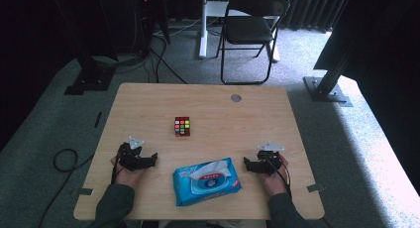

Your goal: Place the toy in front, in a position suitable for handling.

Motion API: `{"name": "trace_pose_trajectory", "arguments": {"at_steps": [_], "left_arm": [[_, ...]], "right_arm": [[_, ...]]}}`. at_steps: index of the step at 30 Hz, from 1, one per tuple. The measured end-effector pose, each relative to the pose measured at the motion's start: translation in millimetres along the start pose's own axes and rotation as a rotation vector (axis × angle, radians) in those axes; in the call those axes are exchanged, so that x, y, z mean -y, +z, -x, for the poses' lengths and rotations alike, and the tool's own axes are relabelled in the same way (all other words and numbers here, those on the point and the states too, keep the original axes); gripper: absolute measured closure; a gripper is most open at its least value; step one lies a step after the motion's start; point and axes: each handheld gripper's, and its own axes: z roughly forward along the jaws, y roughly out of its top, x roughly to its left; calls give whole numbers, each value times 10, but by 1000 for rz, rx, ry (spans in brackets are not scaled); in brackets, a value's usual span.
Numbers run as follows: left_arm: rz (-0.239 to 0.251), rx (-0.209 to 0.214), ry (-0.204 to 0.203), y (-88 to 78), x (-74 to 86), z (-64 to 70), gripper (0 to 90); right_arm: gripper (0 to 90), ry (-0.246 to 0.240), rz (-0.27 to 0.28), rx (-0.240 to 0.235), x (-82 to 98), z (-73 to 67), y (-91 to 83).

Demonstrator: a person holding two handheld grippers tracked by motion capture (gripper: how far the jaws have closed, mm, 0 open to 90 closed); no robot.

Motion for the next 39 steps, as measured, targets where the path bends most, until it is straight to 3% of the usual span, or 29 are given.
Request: {"name": "trace_pose_trajectory", "arguments": {"at_steps": [5, 8, 18, 23, 29, 39], "left_arm": [[6, -9, -4, -8, 1, -9, 153], [21, -8, -7, -16, 7, -21, 228], [20, -3, -3, -17, 2, -20, 245], [9, 2, -7, -32, -17, -22, 321], [-4, -5, 52, -50, -132, 16, 346], [26, 31, 59, -121, -332, 31, 323]], "right_arm": [[129, -1, 0, -1, 0, 1, 1], [129, -1, 0, -1, 0, 1, 1], [130, 3, 0, 4, 2, -5, -1], [130, 7, 0, 9, 4, -11, -4], [131, 12, -1, 13, 9, -19, -9], [131, 13, -1, 14, 10, -21, -10]]}}
